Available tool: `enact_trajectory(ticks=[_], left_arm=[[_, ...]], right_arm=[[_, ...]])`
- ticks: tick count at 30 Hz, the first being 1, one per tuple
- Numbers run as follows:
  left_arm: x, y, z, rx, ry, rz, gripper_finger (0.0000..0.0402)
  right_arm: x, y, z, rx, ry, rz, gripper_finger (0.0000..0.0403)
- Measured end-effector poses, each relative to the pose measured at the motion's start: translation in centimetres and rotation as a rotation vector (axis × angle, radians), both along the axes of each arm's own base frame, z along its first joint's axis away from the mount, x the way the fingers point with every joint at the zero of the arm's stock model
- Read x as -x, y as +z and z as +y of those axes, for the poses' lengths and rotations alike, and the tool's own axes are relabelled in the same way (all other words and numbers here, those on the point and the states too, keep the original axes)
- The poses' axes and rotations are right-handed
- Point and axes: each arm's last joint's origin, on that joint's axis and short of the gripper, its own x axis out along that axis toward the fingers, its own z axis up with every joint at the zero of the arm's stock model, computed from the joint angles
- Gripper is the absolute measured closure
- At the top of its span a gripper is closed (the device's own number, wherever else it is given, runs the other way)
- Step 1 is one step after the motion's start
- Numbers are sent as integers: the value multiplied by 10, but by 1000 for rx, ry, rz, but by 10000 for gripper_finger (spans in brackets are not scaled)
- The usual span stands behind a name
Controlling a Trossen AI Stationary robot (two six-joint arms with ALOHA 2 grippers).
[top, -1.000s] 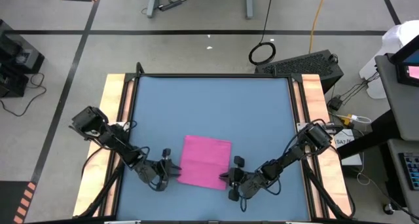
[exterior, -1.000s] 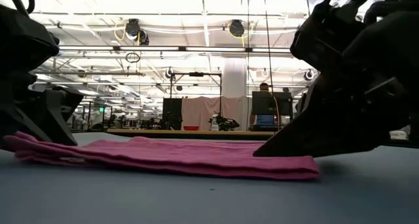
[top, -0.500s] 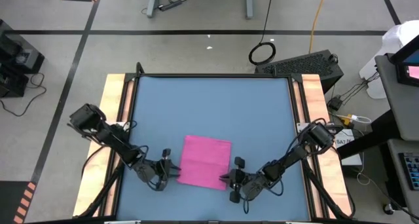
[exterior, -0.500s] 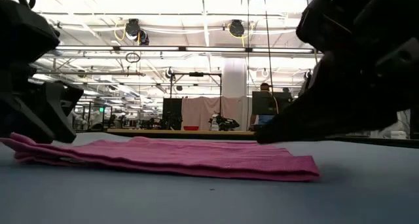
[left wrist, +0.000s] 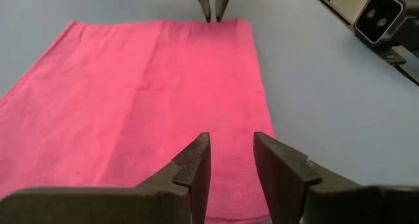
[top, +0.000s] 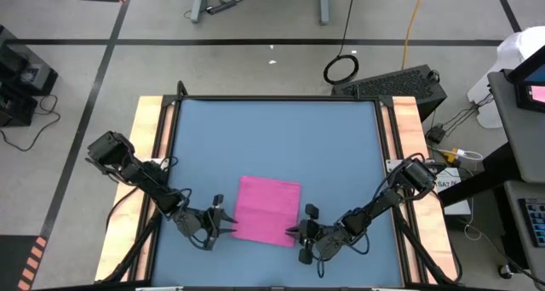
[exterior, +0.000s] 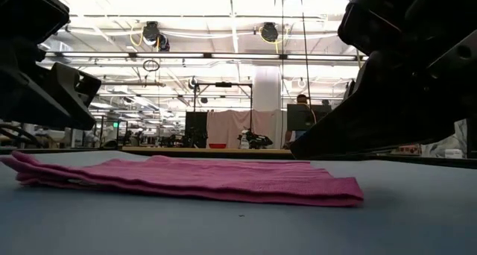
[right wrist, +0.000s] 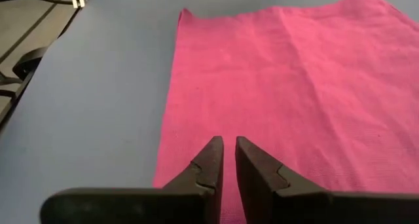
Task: Roll towel
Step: Roll the light red towel
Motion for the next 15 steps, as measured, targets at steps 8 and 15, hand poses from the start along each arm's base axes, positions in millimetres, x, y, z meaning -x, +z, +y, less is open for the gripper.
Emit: enact_trajectory(ticks=[8, 15], left_arm=[[0, -3, 3, -37, 23, 21, 279], [-3, -8, 13, -57, 83, 72, 279]], right_arm=[[0, 0, -1, 5, -36, -13, 369], [-1, -6, -4, 11, -85, -20, 369]])
